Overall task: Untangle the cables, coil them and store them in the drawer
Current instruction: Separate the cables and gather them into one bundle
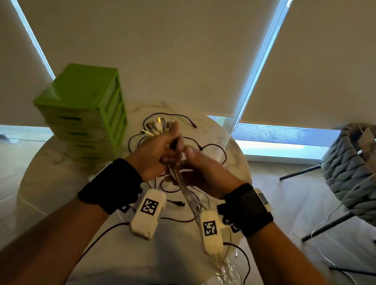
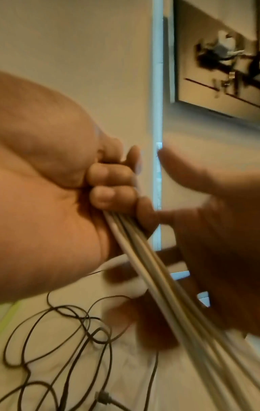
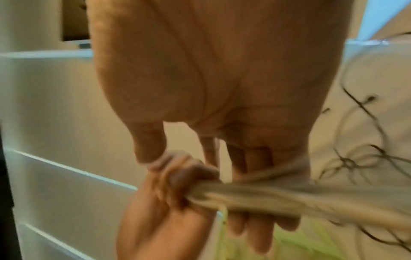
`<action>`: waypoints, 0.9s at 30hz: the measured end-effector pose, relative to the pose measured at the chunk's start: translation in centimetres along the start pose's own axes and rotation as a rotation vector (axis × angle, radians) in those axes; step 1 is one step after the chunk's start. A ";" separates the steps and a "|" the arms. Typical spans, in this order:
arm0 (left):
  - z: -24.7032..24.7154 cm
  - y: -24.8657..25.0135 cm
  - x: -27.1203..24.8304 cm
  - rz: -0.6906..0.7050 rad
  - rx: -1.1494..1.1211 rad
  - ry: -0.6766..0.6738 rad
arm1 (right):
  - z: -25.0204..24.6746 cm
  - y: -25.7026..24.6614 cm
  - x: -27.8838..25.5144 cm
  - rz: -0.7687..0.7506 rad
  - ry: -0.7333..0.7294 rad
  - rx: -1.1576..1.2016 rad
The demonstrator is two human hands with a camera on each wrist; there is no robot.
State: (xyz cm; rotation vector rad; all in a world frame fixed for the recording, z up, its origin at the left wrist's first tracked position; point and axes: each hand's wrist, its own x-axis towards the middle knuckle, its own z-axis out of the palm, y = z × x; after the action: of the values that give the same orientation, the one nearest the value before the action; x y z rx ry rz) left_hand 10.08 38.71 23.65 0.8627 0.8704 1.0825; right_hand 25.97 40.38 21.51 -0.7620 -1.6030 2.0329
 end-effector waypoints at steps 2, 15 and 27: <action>-2.1 0.5 0.3 0.062 -0.152 0.060 | 1.7 2.3 1.1 0.059 -0.016 -0.150; -11.2 0.4 -0.5 0.120 -0.299 0.489 | 5.1 5.4 7.4 0.149 0.006 -0.602; -14.2 1.5 -0.3 0.069 -0.315 0.404 | -0.3 8.1 4.4 0.392 0.050 -0.240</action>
State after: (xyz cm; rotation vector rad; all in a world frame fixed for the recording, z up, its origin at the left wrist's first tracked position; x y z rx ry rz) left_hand -3.37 40.94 19.32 0.4180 0.9715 1.4390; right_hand 22.79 41.54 12.89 -1.2919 -1.8020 2.0743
